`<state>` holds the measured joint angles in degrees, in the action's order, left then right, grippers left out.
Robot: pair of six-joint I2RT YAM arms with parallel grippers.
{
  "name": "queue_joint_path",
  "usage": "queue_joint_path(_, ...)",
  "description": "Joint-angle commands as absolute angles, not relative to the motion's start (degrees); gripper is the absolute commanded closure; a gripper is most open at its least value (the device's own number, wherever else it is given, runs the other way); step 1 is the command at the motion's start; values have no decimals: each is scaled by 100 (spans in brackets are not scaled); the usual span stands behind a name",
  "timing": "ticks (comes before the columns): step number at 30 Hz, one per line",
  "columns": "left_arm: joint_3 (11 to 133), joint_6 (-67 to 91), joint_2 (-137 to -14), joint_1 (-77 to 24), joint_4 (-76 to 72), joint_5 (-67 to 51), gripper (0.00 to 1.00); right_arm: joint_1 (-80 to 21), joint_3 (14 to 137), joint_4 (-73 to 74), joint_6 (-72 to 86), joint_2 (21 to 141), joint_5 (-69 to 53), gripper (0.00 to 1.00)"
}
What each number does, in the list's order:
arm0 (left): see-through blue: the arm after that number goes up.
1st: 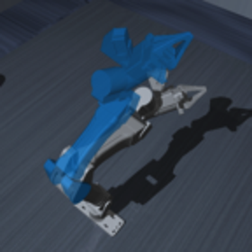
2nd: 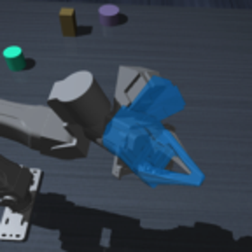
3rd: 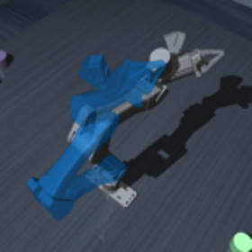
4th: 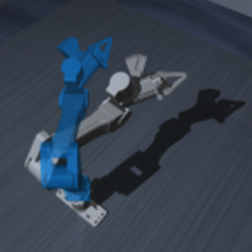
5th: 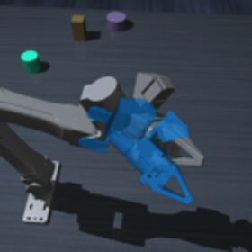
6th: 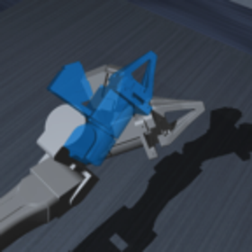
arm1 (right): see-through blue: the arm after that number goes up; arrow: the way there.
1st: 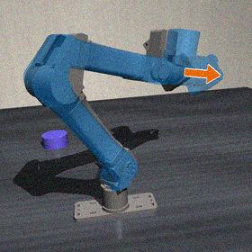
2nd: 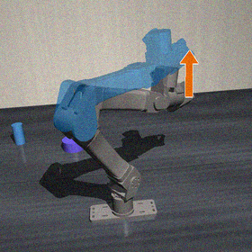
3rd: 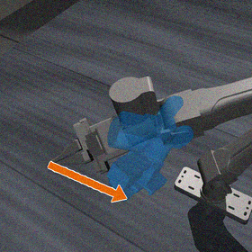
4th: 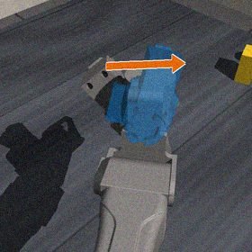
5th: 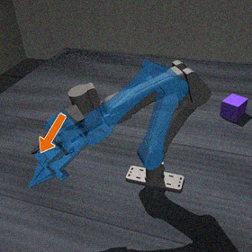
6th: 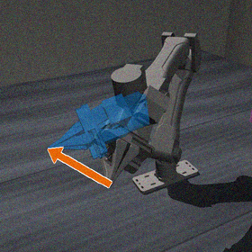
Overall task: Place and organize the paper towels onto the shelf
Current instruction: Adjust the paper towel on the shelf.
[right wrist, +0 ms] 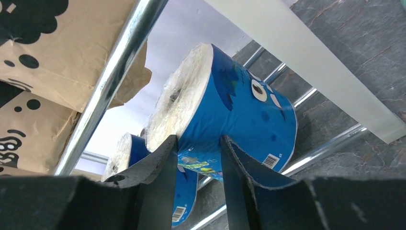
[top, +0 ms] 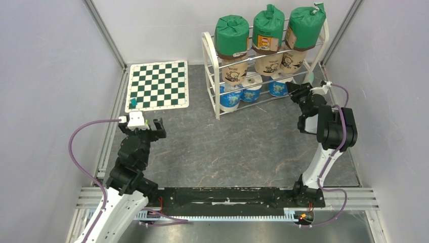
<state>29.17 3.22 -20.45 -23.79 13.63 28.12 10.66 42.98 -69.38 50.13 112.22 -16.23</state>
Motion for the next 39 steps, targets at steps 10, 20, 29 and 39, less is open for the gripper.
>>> queue_joint_path(10, 2879, 510, -1986, -2338, 1213, 2761, 0, 1248, 4065, -6004, 4484, 11472, -1763, 62)
queue_joint_path(20, 2882, 510, -1974, -2345, 1213, 2769, 0, 1248, 4412, -5552, 4229, 11372, -1801, 59)
queue_joint_path(29, 2867, 510, -1933, -2339, 1222, 2778, 0, 1377, 4388, -5186, 4129, 11228, -1534, 58)
queue_joint_path(39, 2882, 505, -1942, -2345, 1213, 2769, 0, 1442, 4316, -5317, 4104, 10971, -1677, 47)
